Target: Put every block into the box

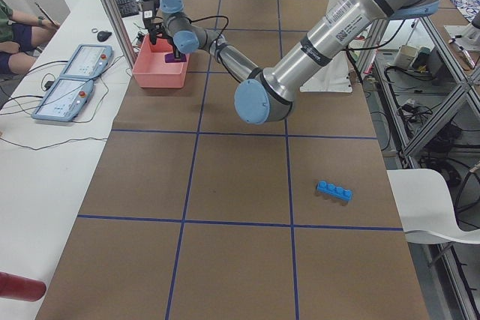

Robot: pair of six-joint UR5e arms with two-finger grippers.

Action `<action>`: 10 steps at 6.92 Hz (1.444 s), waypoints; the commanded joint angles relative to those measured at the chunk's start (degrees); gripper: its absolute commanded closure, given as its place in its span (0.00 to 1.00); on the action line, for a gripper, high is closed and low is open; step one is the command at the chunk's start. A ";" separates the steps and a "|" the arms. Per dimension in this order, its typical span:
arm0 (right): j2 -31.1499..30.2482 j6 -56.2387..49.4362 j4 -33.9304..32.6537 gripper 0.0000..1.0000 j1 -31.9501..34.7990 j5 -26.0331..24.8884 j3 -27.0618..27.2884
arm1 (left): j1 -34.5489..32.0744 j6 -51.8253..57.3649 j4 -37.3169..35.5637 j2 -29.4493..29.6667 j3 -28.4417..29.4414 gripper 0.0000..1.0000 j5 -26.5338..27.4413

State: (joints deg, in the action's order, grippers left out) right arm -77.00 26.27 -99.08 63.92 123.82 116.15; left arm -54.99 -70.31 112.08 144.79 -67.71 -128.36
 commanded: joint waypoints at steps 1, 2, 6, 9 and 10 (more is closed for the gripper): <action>0.35 0.01 0.02 0.01 -0.02 -0.07 -0.31 | 4.69 0.09 -0.64 10.13 13.79 1.00 8.07; 0.62 0.01 0.02 0.00 -0.02 -0.07 -0.40 | 5.85 0.52 -1.60 14.68 20.27 1.00 10.83; 1.58 0.19 0.02 0.01 -0.81 -0.16 -2.06 | 5.86 4.30 -1.52 19.30 29.56 0.36 13.58; 3.95 0.01 0.02 0.01 -1.08 -0.24 -5.04 | 5.16 4.65 -3.87 18.52 23.89 0.00 10.18; 7.35 0.19 1.07 0.00 -1.34 -0.33 -9.67 | 4.46 8.31 -10.76 15.38 15.67 0.00 8.06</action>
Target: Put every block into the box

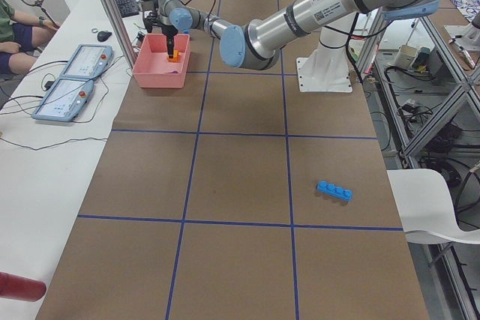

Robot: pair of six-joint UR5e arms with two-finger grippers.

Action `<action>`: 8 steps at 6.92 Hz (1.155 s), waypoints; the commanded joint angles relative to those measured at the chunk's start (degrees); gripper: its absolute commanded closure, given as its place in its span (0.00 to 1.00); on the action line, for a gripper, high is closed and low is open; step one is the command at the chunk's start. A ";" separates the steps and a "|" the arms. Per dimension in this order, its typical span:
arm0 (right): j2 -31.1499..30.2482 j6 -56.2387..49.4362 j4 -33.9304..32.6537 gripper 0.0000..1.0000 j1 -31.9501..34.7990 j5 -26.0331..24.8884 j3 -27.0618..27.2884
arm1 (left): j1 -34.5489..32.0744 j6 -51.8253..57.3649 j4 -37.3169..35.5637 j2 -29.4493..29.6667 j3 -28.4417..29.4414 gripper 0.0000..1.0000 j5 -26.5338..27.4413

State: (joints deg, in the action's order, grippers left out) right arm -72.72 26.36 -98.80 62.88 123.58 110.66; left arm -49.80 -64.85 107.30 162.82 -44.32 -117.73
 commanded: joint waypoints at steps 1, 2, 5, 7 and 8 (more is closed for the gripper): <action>4.59 0.26 6.11 0.01 -0.39 -0.27 -9.70 | -0.83 8.28 -12.67 -9.04 -18.94 0.00 -3.29; 6.96 1.83 13.30 0.01 -0.65 -0.36 -17.15 | -1.00 12.69 -15.08 -17.80 -30.54 0.00 -3.30; 16.96 7.11 25.82 0.01 -3.36 -2.28 -35.80 | -1.27 21.70 -15.11 -48.49 -62.57 0.00 -3.30; 23.65 12.54 35.48 0.01 -6.09 -5.27 -48.11 | -1.09 21.61 -15.11 -51.81 -66.34 0.00 -3.21; 26.12 15.01 36.48 0.01 -7.84 -7.98 -50.86 | -1.09 21.61 -15.02 -51.73 -66.25 0.00 -3.21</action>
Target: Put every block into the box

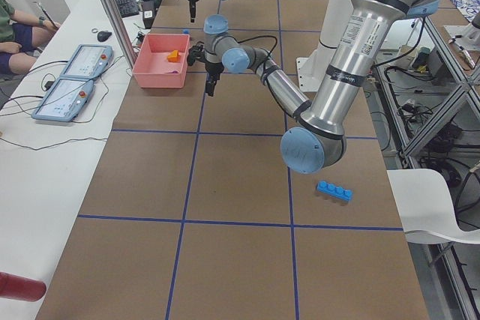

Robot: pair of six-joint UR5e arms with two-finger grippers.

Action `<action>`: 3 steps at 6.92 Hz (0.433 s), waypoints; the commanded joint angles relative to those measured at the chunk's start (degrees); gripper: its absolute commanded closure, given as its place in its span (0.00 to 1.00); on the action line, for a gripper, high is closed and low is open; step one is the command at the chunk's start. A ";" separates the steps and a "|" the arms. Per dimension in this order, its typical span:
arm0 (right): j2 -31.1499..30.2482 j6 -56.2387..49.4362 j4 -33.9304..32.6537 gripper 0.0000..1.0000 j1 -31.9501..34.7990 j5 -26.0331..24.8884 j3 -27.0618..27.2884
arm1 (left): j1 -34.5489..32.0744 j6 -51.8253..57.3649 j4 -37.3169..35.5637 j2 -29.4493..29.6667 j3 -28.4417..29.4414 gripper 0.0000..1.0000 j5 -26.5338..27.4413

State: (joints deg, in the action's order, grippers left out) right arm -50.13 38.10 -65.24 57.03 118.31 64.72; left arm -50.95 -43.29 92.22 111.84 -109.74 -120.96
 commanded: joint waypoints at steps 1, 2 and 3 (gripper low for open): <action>5.20 6.00 5.62 0.02 -3.05 -4.21 -7.74 | 0.24 -0.22 0.06 -0.74 -0.92 0.00 0.03; 6.96 6.89 9.21 0.02 -3.41 -4.32 -12.29 | 0.32 -0.57 0.06 -0.66 -0.92 0.00 0.03; 7.32 6.90 10.99 0.03 -4.02 -6.32 -14.34 | 0.33 -0.74 0.06 -0.57 -0.83 0.00 0.11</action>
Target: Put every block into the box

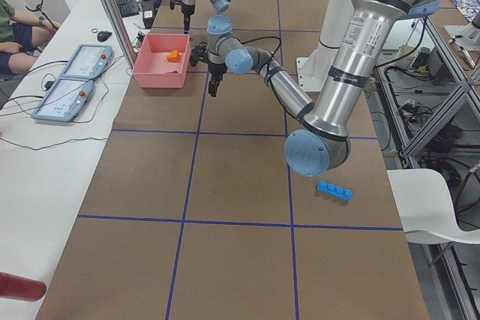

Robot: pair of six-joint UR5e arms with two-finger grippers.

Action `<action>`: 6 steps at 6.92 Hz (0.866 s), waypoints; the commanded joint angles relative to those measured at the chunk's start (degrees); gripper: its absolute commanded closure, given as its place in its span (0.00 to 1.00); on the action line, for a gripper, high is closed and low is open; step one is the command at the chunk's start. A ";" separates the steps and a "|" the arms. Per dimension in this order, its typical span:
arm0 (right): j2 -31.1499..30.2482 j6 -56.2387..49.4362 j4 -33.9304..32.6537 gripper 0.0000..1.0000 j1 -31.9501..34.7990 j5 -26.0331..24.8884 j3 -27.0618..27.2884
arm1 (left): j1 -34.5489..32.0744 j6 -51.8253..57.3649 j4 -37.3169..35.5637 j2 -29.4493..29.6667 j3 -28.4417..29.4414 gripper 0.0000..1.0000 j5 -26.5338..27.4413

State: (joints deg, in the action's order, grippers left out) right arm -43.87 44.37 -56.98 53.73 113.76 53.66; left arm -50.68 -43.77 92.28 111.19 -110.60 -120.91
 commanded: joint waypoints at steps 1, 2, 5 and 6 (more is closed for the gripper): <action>0.98 0.63 2.75 0.06 -0.90 -2.05 -3.30 | 0.14 -0.35 0.00 0.07 0.12 0.00 0.15; 0.54 0.63 2.75 0.10 -0.91 -2.05 -3.30 | 0.23 -0.35 0.00 0.25 0.55 0.00 0.33; 0.36 0.81 2.75 1.00 -0.65 -1.96 -3.22 | 0.32 -0.35 0.09 0.34 0.82 0.00 0.42; 0.45 0.90 2.66 1.00 -0.12 -1.79 -3.04 | 0.32 -0.35 0.26 0.34 1.08 0.00 0.42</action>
State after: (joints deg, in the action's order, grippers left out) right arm -43.46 45.17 -54.27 53.14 111.81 50.47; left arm -50.39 -44.12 92.39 111.53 -109.75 -120.51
